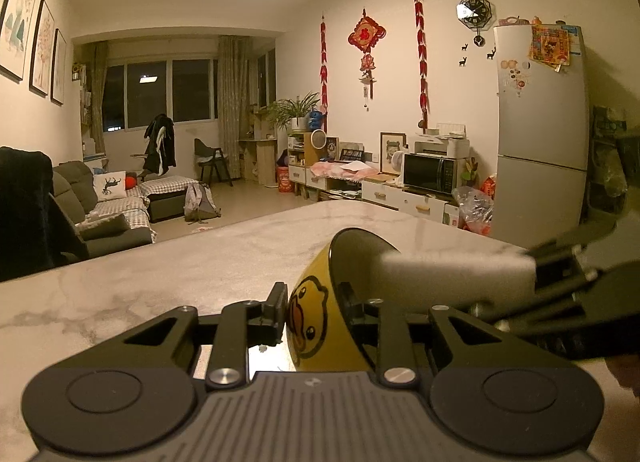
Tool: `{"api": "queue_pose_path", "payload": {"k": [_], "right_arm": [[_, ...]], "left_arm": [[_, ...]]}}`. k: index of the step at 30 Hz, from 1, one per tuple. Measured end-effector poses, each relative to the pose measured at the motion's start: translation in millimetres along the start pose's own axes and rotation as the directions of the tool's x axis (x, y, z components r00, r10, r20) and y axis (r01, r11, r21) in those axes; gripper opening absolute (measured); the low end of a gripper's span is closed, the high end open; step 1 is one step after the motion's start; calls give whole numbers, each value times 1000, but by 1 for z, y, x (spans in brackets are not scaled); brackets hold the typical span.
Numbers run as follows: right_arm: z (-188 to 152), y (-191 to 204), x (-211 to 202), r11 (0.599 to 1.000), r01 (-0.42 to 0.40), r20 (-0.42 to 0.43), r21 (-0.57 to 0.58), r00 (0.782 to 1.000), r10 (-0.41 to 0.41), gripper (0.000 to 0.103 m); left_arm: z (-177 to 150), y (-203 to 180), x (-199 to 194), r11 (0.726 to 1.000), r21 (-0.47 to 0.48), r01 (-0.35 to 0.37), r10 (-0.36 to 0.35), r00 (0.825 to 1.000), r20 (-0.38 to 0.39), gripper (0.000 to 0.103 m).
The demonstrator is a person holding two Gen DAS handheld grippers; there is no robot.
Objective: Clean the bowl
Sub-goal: 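Scrub the sponge deeper inside the bowl with the right tool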
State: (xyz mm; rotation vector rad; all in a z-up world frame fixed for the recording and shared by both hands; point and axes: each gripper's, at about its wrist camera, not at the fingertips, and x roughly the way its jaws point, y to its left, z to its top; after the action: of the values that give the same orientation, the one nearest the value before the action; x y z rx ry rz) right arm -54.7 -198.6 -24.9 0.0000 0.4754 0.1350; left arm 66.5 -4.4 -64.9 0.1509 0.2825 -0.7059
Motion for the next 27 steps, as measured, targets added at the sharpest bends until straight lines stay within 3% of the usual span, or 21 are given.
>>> {"api": "queue_pose_path", "payload": {"k": [11, 20, 27], "right_arm": [[-11, -1, 10, 999, -40, -23, 16, 999, 40, 18], [-12, 8, 9, 986, -149, -50, 73, 987, 153, 19], [-9, 3, 9, 992, -109, -47, 66, 993, 112, 19]], "left_arm": [[-3, -15, -2, 1000, -1, 1, -1, 1000, 1, 28], [-2, -15, -1, 1000, -17, -4, 4, 1000, -5, 27], [-1, -16, -4, 1000, -8, 5, -5, 1000, 1, 27]]}}
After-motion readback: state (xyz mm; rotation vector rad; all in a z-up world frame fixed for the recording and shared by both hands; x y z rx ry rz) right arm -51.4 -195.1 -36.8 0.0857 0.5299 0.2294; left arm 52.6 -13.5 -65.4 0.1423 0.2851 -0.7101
